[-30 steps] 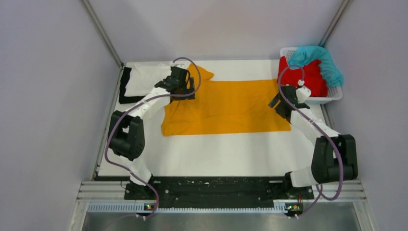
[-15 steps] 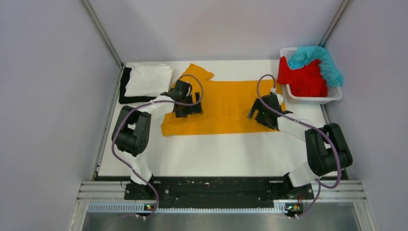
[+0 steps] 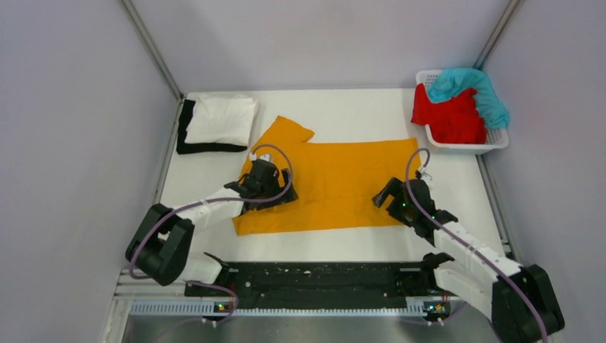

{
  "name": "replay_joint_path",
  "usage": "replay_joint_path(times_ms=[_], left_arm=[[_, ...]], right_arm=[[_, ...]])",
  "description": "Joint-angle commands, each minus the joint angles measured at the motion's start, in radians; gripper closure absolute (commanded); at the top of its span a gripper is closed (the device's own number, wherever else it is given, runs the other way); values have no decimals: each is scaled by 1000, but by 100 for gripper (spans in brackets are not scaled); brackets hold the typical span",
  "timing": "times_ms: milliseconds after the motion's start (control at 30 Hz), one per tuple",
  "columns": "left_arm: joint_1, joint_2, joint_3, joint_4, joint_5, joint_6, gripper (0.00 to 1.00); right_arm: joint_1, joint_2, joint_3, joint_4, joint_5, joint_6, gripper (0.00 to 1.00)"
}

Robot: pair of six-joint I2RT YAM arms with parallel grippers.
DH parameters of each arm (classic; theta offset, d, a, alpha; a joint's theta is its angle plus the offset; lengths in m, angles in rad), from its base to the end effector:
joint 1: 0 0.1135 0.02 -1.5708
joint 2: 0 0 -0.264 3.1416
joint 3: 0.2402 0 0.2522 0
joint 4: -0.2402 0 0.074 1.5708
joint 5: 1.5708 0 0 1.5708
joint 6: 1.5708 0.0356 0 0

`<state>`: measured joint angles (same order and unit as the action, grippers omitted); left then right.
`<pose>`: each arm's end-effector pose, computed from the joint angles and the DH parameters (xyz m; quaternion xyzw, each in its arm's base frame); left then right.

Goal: Fold and stack the t-shirts
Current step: Fold the flattened tshirt in 1/3 of the way, then grab the side of the flattened tshirt furthest away from the robot with both arms

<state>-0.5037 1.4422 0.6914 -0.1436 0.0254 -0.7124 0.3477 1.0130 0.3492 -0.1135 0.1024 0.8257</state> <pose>0.2402 -0.1334 0.1666 -0.0941 0.9386 -0.1994 0.2655 0.1781 0.0607 0.1571 0.2373 0.8902 0.1743 0.3475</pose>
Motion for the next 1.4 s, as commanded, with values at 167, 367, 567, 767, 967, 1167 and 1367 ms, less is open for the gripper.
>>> replay_joint_path(times_ms=[167,367,567,767,967,1167,1367], left_arm=[[-147,-279,-208,-219,-144,-206,1],[-158,-376,-218,-276,-169,-222,1],[-161,-444,-138,-367,-201,-183,1],[-132,-378,77,-334,-338,-38,1],[46,-53,420,-316,-273,116,1],[194,443,920,-388,-193,249,1],[210,863,1453,-592,-268,374,10]], right_arm=[[138,-400,-141,-537,-54,292,7],[206,-525,-136,-687,-31,377,7],[211,-560,-40,-690,49,342,6],[211,-444,151,-587,266,214,1],[210,-243,253,-465,437,120,1],[194,-53,307,-355,542,37,1],[135,24,312,-341,548,30,1]])
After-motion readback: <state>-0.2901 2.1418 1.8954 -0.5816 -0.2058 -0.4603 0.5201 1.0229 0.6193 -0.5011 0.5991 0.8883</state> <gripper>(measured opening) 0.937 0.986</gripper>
